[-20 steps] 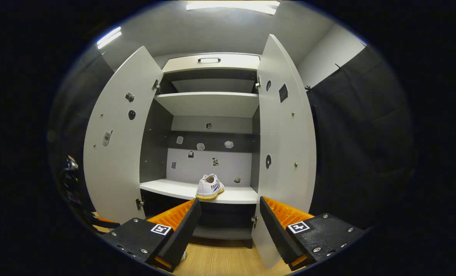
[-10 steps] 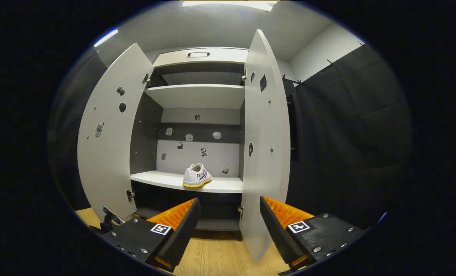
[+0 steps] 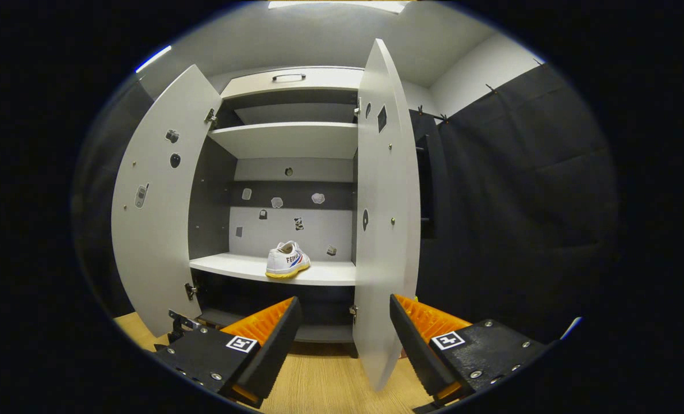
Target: Grab one shoe with the right hand and put it into the shoe cabinet, grab the other shoe with the left hand and put it into the shoe cabinet; then close the right door with the right hand and the left door with the left hand.
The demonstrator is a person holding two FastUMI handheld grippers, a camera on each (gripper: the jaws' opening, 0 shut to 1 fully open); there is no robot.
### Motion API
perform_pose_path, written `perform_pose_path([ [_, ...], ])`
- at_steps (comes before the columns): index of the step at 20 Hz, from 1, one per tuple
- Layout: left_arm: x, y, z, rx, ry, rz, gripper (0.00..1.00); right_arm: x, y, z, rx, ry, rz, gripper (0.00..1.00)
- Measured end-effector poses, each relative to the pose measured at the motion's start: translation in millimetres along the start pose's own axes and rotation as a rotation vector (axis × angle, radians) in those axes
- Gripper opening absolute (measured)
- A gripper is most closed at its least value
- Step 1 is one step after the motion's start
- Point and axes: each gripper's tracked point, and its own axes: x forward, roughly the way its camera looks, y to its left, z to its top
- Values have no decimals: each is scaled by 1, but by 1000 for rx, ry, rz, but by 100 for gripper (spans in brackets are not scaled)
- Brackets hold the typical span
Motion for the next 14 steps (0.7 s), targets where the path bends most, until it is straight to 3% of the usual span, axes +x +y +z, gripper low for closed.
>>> perform_pose_path([
  [3,-1,-9,2,-41,-18,-44,94,1,1,-3,10,14,5,94],
  [4,-3,-15,4,-52,-24,-62,83,2,3,-3,14,15,10,94],
  [7,-7,-4,9,-8,-26,-4,21,4,8,-6,17,18,24,94],
  [8,-13,-8,9,-39,-26,-16,12,5,10,-7,17,19,33,94],
  [10,-40,-16,30,-91,-68,-36,9,5,14,-8,21,20,48,94],
  [14,-115,-13,110,-105,-178,57,9,9,20,-10,41,19,64,94],
])
